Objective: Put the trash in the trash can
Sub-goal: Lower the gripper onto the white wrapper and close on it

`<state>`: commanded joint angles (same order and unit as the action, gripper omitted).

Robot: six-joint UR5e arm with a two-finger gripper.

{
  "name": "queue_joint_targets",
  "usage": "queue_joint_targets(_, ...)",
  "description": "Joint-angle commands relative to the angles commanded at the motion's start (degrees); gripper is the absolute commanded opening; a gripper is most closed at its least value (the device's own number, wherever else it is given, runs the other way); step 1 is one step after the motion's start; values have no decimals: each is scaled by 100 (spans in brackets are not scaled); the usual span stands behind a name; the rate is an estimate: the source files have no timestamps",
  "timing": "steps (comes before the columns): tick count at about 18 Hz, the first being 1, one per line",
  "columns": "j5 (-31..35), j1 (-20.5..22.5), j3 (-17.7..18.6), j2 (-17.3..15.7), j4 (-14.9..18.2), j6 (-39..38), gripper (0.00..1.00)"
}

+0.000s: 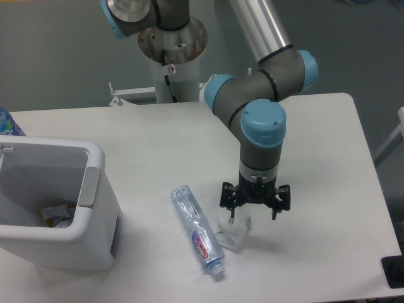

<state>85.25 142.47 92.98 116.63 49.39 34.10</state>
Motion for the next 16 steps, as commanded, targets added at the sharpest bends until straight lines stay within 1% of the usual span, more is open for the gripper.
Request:
queue_joint_targets(5,0,-9,325,-105,-9,70,100)
queue_joint_targets(6,0,-9,334,-123,-9,70,100)
queue_joint_targets(10,35,-70,396,-44,-26,70,100)
queue_joint_targets(14,167,-123,694,-44,-53,395,100)
queue_joint_targets(16,246,-176,704,26,-79,439,100)
